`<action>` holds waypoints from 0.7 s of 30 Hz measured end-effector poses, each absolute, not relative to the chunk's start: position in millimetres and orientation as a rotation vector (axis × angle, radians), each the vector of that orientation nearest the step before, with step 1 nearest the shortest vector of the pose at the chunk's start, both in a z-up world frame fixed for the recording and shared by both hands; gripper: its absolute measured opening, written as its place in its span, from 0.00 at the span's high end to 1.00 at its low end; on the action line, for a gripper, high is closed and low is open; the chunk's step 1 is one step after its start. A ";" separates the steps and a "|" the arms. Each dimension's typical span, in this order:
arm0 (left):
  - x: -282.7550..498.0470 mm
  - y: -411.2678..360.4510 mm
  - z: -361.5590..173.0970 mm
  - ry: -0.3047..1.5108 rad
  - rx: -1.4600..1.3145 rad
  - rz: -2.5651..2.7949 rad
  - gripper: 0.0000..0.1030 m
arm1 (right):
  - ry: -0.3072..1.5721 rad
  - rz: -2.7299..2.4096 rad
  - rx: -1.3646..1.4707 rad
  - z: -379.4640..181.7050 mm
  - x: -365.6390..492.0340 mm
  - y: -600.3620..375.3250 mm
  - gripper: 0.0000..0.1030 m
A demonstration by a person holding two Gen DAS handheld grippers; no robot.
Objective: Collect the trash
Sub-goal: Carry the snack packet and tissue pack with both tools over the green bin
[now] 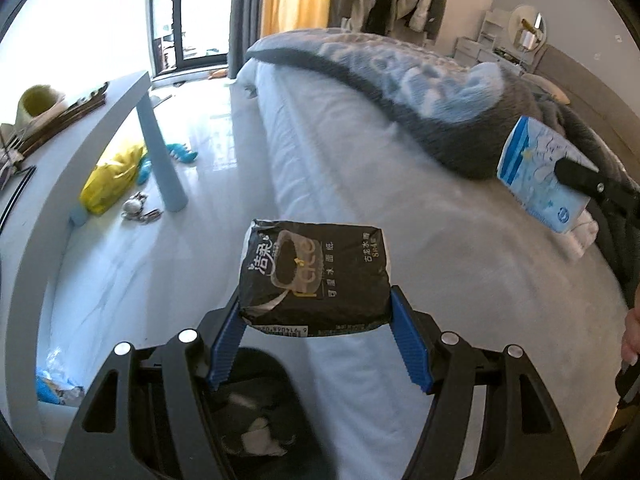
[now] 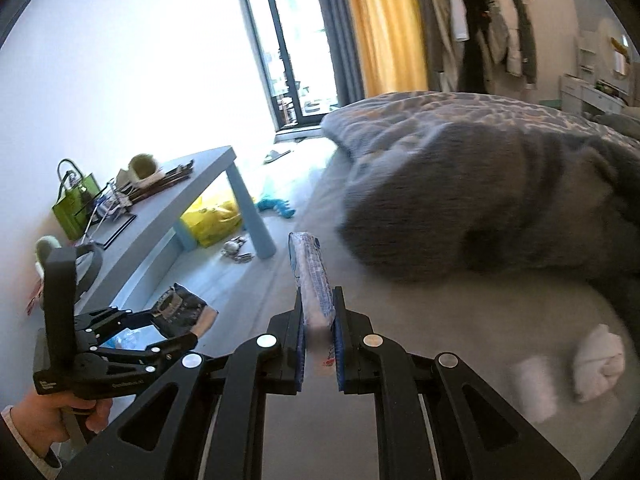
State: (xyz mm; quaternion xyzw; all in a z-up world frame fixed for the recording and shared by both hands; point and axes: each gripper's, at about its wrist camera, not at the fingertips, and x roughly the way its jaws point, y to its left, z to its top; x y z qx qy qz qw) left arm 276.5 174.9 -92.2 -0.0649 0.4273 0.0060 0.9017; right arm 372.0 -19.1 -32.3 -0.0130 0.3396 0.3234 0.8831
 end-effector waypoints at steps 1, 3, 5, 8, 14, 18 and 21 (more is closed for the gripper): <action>274.4 180.2 -94.6 0.891 -0.136 0.020 0.31 | 0.707 0.683 -0.031 -32.1 370.4 -11.7 0.89; 270.1 193.4 -101.0 0.907 -0.148 0.036 0.31 | 0.710 0.701 -0.038 -33.0 367.4 2.2 0.89; 265.6 206.1 -108.6 0.927 -0.161 0.053 0.31 | 0.714 0.719 -0.047 -34.9 364.2 19.2 0.89; 259.9 220.7 -118.6 0.956 -0.173 0.072 0.31 | 0.722 0.743 -0.055 -38.0 359.6 35.9 0.89; 251.8 249.7 -137.9 1.011 -0.220 0.104 0.31 | 0.747 0.781 -0.065 -45.3 351.5 70.3 0.89; 246.1 266.5 -156.2 1.059 -0.238 0.121 0.31 | 0.773 0.810 -0.073 -52.4 344.2 89.9 0.89; 241.7 279.3 -173.8 1.114 -0.249 0.137 0.31 | 0.796 0.832 -0.099 -59.3 336.7 110.3 0.89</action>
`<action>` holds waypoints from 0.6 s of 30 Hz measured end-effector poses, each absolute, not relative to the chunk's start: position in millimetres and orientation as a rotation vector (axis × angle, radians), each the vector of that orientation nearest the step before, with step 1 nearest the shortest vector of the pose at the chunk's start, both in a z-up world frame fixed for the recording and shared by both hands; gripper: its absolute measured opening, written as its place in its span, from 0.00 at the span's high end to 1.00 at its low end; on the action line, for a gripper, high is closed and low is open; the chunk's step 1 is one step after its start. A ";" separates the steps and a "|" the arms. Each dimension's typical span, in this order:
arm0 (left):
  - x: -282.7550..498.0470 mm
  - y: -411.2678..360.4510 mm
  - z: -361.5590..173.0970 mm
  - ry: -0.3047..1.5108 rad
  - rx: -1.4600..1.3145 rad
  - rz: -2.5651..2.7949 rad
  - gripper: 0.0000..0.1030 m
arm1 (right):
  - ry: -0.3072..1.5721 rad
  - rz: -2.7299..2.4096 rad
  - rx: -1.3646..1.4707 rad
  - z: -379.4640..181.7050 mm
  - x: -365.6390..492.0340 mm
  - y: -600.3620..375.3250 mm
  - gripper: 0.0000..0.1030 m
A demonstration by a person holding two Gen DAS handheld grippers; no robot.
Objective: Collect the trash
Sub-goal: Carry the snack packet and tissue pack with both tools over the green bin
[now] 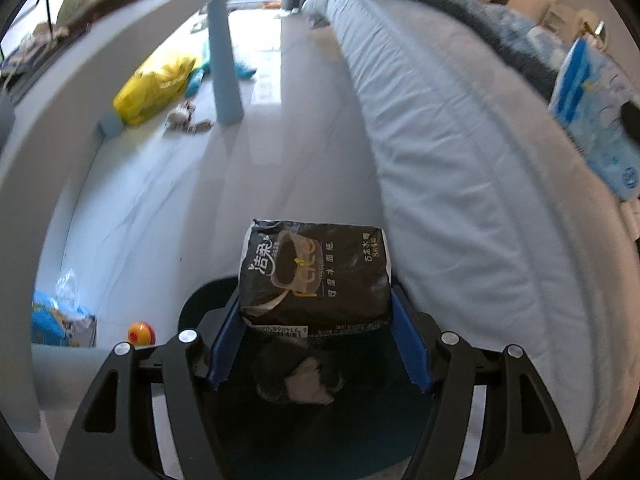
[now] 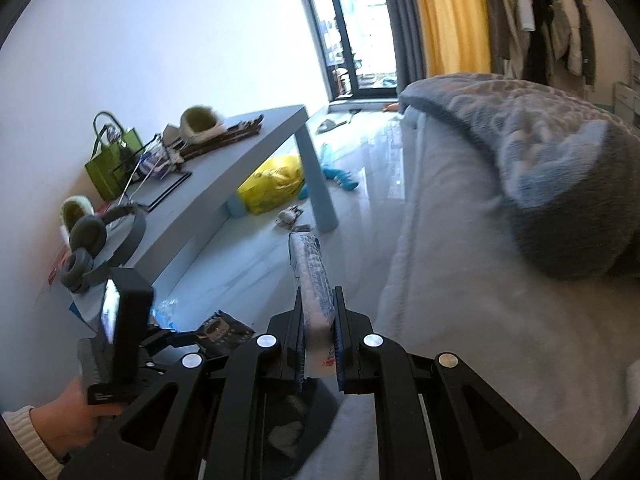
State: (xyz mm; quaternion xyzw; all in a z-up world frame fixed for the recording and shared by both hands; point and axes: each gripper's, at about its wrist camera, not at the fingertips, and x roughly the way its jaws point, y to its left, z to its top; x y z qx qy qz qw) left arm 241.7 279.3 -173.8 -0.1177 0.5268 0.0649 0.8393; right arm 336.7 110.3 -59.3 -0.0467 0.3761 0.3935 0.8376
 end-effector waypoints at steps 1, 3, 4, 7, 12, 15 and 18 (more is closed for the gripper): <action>240.4 282.3 -177.4 1.127 -0.253 0.140 0.31 | 0.800 0.837 -0.105 -60.9 334.9 114.0 0.89; 236.3 289.8 -189.0 1.167 -0.270 0.141 0.31 | 0.817 0.840 -0.128 -64.9 331.7 124.7 0.89; 236.3 292.1 -193.7 1.187 -0.278 0.137 0.31 | 0.828 0.846 -0.137 -67.7 329.9 130.8 0.89; 230.0 296.9 -209.5 1.246 -0.277 0.129 0.31 | 0.861 0.866 -0.156 -76.2 324.3 146.2 0.89; 219.9 301.2 -235.8 1.341 -0.304 0.103 0.31 | 0.907 0.882 -0.197 -91.7 316.4 167.4 0.89; 216.1 301.2 -250.0 1.397 -0.310 0.080 0.31 | 0.935 0.875 -0.223 -102.3 313.8 176.9 0.89; 209.5 301.2 -259.8 1.438 -0.304 0.063 0.31 | 0.975 0.875 -0.231 -114.5 314.0 185.2 0.89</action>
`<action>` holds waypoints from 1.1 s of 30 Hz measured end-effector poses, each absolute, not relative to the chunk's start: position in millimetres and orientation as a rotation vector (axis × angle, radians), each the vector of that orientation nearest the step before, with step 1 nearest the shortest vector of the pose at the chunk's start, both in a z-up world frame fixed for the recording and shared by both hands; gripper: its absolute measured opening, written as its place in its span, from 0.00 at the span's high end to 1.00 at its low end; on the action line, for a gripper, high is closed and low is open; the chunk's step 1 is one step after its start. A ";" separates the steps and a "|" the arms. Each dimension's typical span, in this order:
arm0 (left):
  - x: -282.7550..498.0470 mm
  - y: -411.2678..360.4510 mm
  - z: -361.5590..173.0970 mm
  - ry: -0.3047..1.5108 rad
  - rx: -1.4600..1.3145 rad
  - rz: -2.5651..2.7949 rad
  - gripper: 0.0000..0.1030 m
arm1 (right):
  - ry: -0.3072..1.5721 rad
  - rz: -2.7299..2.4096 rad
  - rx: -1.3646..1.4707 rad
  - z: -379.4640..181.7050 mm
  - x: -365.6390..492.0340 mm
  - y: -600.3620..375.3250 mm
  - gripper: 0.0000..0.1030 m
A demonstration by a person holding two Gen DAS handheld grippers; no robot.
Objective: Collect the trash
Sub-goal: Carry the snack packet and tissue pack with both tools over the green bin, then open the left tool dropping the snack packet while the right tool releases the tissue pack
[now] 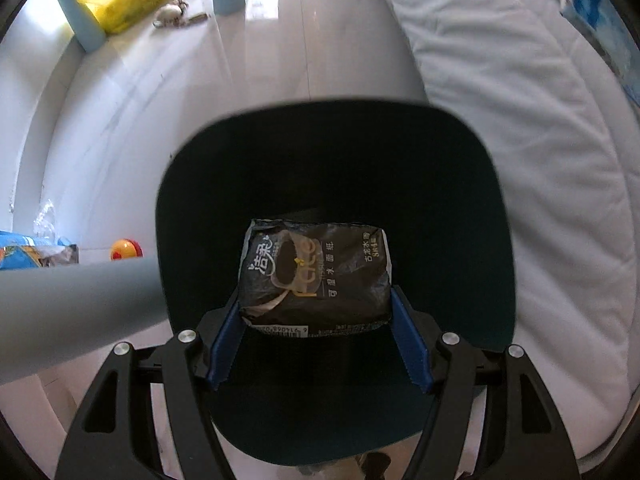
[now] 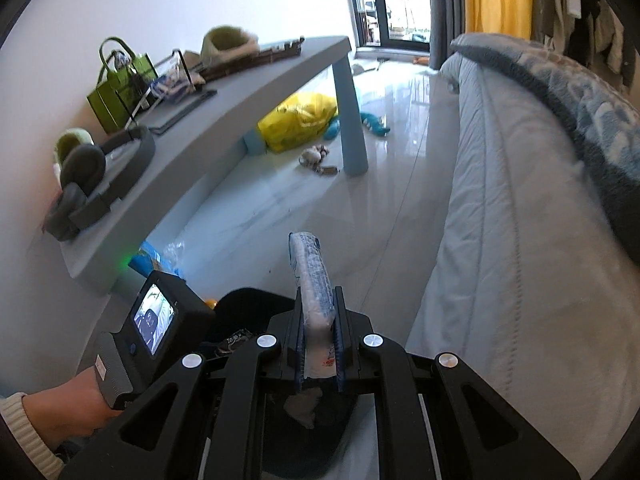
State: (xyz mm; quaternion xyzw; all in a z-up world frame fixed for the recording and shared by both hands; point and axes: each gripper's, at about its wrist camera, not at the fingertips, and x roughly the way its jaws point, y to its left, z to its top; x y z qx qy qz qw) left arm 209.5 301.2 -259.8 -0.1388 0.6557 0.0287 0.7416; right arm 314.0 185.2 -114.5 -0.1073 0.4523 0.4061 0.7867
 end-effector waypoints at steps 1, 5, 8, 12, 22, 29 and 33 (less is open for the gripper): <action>207.7 301.2 -261.7 1.444 -0.304 0.059 0.31 | 0.984 0.877 -0.232 -117.2 314.1 186.7 0.89; 199.1 299.4 -265.8 1.464 -0.285 0.037 0.29 | 1.018 0.881 -0.249 -128.5 313.6 195.3 0.89; 192.5 298.7 -263.2 1.470 -0.279 0.022 0.28 | 1.046 0.884 -0.266 -138.4 312.3 201.8 0.89; 189.5 301.7 -253.4 1.461 -0.272 0.009 0.25 | 1.079 0.890 -0.296 -151.2 310.9 209.8 0.89; 180.1 321.7 -206.5 1.345 -0.293 0.040 0.27 | 1.164 0.875 -0.375 -190.2 304.7 225.8 0.89; 172.7 321.0 -163.7 1.217 -0.249 0.042 0.42 | 1.227 0.873 -0.388 -213.8 298.9 232.4 0.89; 171.9 329.9 -138.1 1.138 -0.260 0.071 0.48 | 1.262 0.876 -0.397 -225.8 294.4 234.5 0.89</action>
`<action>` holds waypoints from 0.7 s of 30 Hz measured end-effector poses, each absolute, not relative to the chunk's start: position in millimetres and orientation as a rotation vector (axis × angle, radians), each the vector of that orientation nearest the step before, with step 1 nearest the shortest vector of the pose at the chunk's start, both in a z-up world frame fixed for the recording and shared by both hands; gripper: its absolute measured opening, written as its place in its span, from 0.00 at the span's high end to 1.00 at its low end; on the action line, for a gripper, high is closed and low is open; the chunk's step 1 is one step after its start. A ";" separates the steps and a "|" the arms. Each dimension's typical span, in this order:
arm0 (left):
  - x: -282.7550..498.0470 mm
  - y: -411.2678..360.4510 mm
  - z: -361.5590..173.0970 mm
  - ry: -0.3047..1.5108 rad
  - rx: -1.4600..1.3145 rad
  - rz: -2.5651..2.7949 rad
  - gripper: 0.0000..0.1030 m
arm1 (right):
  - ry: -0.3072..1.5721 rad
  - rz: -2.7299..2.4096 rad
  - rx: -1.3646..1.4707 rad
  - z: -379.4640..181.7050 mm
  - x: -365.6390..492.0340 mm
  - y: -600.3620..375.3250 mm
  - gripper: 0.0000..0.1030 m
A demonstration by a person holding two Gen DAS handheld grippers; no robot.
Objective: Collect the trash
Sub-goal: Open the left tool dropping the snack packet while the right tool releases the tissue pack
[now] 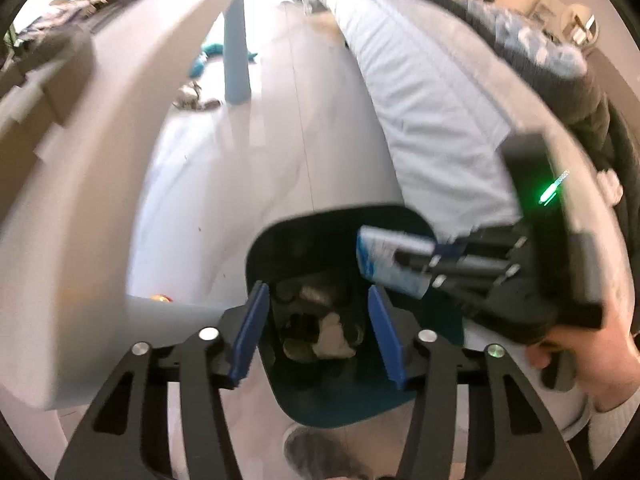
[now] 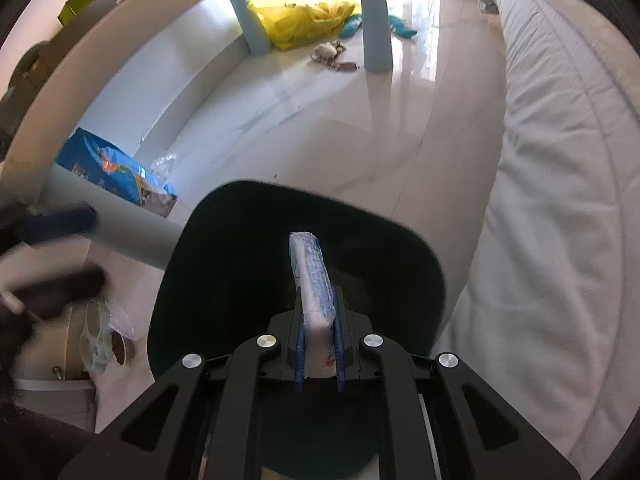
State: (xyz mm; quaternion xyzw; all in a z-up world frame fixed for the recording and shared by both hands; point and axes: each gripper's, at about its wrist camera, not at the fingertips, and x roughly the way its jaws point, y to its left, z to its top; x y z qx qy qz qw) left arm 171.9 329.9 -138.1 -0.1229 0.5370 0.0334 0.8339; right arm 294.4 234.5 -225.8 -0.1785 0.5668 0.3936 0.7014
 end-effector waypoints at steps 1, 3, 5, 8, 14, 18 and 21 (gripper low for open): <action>171.3 330.4 -132.7 1.120 -0.255 0.079 0.50 | 1.266 0.876 -0.408 -228.5 292.4 235.4 0.89; 172.5 332.5 -120.8 1.080 -0.250 0.097 0.54 | 1.281 0.880 -0.428 -233.8 288.0 236.9 0.89; 174.6 331.0 -110.9 1.047 -0.242 0.103 0.56 | 1.292 0.883 -0.444 -238.5 284.7 237.2 0.87; 173.2 324.3 -94.7 0.997 -0.237 0.103 0.57 | 1.296 0.879 -0.474 -242.0 280.7 237.6 0.87; 170.7 316.7 -61.2 0.903 -0.219 0.105 0.56 | 1.293 0.902 -0.505 -241.2 271.6 237.4 0.62; 169.0 314.9 -42.1 0.848 -0.237 0.134 0.56 | 1.290 0.914 -0.491 -236.4 270.3 233.2 0.60; 171.1 311.6 -29.7 0.808 -0.248 0.141 0.56 | 1.266 0.935 -0.453 -221.9 270.2 229.1 0.59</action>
